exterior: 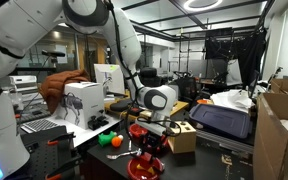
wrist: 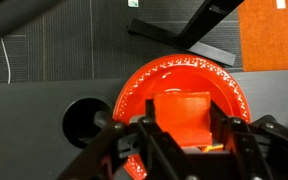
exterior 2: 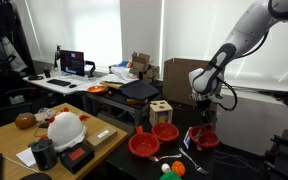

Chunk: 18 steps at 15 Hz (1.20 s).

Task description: Move the red block to the red bowl on the left.

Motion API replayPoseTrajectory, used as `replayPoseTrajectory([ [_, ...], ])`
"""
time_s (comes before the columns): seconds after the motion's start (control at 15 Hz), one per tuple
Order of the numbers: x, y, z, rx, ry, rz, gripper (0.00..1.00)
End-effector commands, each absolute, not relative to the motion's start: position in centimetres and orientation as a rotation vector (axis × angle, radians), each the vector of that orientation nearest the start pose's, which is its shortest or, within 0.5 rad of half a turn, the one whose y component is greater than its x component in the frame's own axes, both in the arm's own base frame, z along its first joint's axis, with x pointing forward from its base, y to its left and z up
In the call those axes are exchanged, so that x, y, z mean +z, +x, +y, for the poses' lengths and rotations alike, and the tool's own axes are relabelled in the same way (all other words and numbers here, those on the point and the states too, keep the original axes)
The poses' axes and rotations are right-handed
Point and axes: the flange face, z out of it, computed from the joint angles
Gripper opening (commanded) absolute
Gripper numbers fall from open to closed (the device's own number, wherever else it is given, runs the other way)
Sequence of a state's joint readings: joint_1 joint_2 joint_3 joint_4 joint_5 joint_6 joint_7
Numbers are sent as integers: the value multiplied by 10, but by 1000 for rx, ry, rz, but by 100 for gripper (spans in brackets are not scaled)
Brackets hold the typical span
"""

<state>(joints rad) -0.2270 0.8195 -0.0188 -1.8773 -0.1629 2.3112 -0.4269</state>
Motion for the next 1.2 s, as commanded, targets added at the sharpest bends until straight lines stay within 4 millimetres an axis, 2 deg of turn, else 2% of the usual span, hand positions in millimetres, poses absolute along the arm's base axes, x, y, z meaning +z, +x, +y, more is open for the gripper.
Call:
replayPoseTrajectory([
  [0.0, 85, 553, -141, 593, -3022, -440, 27],
  [0.2, 111, 569, -130, 506, -3026, -422, 27],
  [0.53, 146, 596, -85, 399, -3027, -520, 27],
  [1.13, 159, 624, 11, 345, -3044, -779, 27],
])
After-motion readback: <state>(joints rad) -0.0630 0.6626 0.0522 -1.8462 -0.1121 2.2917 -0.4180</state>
